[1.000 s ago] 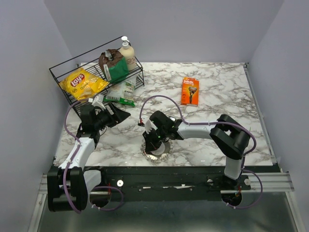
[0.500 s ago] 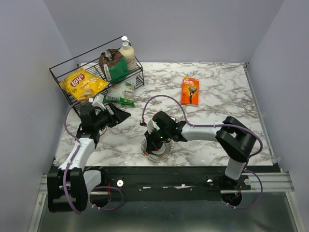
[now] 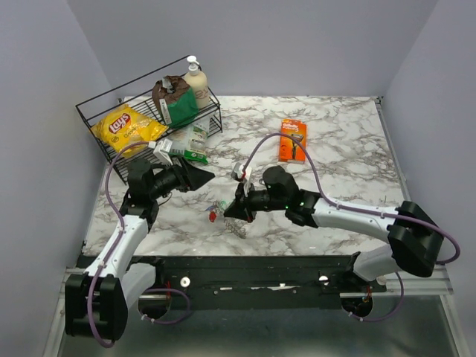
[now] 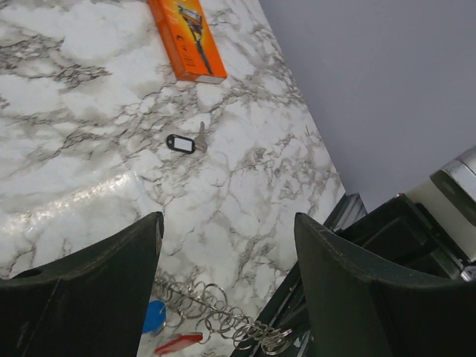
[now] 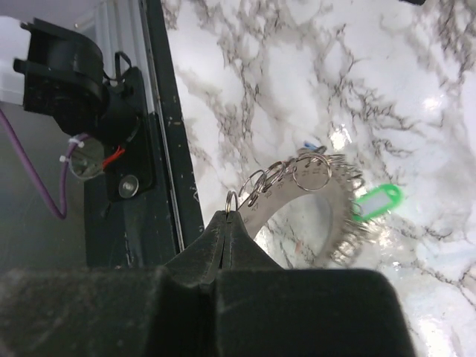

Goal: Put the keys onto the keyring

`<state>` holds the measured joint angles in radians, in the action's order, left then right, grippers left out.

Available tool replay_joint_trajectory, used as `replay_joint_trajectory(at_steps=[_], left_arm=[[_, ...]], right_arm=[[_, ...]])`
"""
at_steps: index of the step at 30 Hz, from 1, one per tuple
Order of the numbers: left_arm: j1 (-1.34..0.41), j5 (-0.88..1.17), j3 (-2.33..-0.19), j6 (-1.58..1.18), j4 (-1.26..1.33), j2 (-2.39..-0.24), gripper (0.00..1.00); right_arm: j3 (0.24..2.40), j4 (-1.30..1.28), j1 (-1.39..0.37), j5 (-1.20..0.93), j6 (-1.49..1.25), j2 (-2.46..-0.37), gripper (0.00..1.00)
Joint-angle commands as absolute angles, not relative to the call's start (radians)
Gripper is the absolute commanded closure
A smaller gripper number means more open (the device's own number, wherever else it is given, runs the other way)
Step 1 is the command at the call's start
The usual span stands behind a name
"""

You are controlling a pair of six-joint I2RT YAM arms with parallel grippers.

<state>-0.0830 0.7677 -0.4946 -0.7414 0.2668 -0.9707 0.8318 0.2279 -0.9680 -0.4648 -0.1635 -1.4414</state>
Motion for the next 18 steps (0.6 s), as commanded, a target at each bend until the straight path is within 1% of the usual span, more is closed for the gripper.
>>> replay_joint_trajectory(at_steps=[1, 6, 11, 13, 18], left_arm=[[-0.143, 0.839, -0.528, -0.727, 0.37, -0.916, 0.21], [-0.189, 0.876, -0.517, -0.73, 0.442, -0.841, 0.25], [-0.244, 0.891, -0.48, -0.764, 0.508, -0.77, 0.31], [-0.261, 0.908, -0.469, -0.773, 0.521, -0.762, 0.33], [-0.325, 0.949, -0.439, -0.842, 0.664, -0.767, 0.38]], right_arm=[[0.776, 0.367, -0.976, -0.413, -0.155, -1.353, 1.0], [0.736, 0.42, -0.974, -0.35, -0.152, -1.27, 1.0], [0.68, 0.498, -0.971, -0.301, -0.161, -1.191, 1.0], [0.66, 0.54, -0.971, -0.281, -0.175, -1.166, 1.0], [0.612, 0.617, -0.962, -0.242, -0.195, -1.092, 1.0]])
